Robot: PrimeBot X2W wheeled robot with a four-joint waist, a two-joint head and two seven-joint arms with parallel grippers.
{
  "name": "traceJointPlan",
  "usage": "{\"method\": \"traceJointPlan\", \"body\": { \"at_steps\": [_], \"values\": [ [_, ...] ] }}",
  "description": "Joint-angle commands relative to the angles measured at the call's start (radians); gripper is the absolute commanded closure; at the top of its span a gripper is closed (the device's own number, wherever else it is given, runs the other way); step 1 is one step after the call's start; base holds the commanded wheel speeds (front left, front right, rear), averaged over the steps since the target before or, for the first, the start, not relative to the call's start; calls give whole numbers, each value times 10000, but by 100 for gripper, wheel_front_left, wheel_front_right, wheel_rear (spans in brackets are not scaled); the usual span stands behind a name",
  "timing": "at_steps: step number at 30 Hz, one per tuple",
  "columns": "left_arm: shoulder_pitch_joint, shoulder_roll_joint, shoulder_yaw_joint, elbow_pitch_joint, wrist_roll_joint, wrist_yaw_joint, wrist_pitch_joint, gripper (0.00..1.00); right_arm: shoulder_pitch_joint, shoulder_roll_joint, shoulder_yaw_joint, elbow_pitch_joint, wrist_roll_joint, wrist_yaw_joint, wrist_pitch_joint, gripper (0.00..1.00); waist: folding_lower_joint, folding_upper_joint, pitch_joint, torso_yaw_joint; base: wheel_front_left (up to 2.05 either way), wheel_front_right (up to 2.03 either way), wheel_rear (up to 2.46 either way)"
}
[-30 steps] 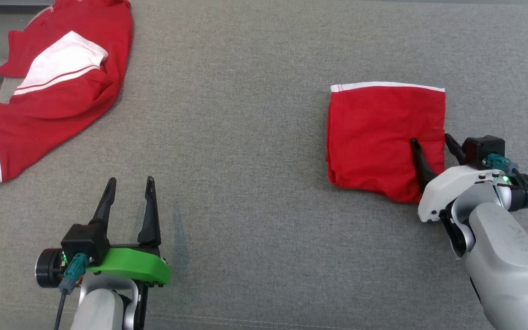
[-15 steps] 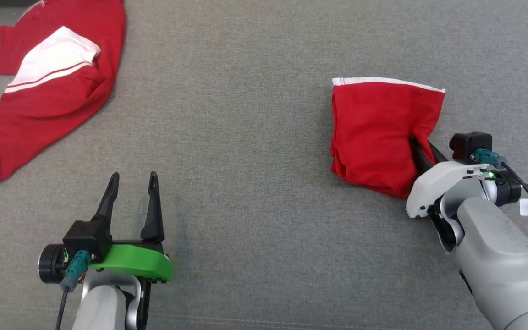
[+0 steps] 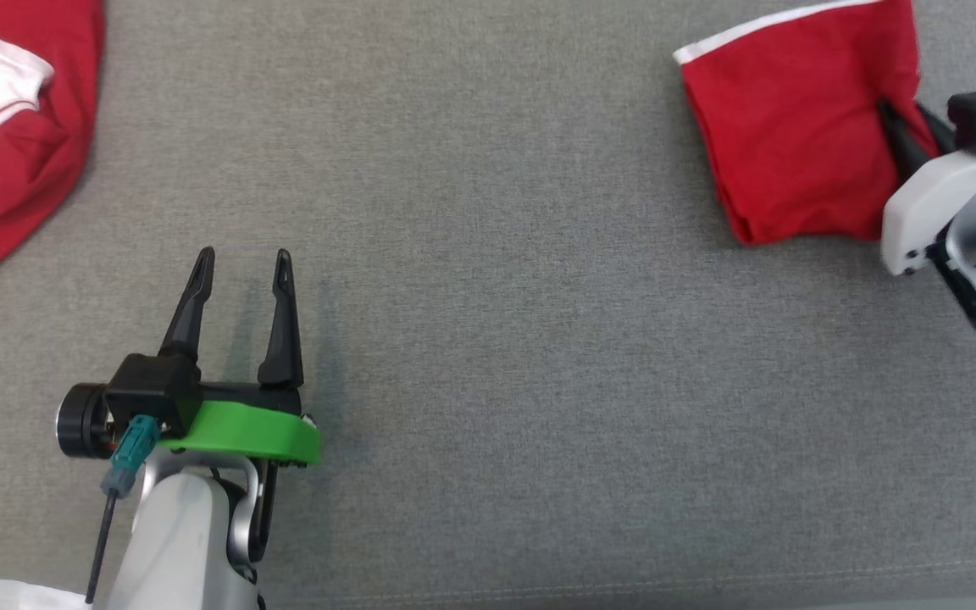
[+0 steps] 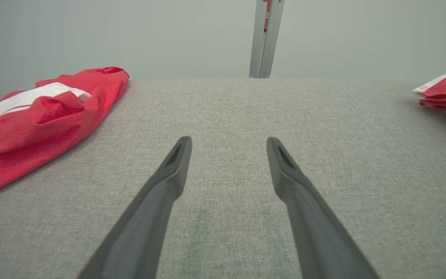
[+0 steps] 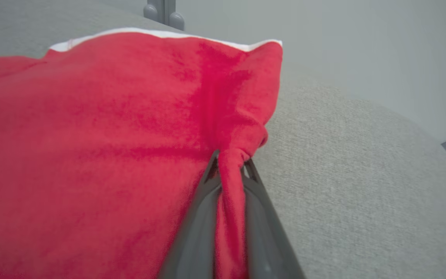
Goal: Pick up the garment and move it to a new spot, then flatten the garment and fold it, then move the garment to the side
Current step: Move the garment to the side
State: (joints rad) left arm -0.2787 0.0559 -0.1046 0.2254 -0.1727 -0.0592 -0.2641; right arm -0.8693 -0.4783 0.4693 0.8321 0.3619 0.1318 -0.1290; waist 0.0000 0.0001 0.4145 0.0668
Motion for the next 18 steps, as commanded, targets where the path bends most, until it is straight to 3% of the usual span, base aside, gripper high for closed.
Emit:
{"method": "traceJointPlan", "body": {
  "at_steps": [1, 8, 18],
  "values": [
    [-250, 105, -24, -77, 95, -59, -2, 0, -269, -293, 33, -100, 103, -20, 70, 100, 0, -1, 928, -846, 0, 0, 0],
    [-677, 400, -4, -538, 339, -81, -1, 0, -1397, -1886, 164, -566, 432, -19, 436, 100, 0, -1, 1908, -1770, 0, 0, 0],
    [-406, 642, -110, -1382, 447, 36, 167, 0, -2420, -3032, 212, -660, 720, -19, 752, 100, 0, -1, 2274, -2008, 0, 0, 0]
  ]
}}
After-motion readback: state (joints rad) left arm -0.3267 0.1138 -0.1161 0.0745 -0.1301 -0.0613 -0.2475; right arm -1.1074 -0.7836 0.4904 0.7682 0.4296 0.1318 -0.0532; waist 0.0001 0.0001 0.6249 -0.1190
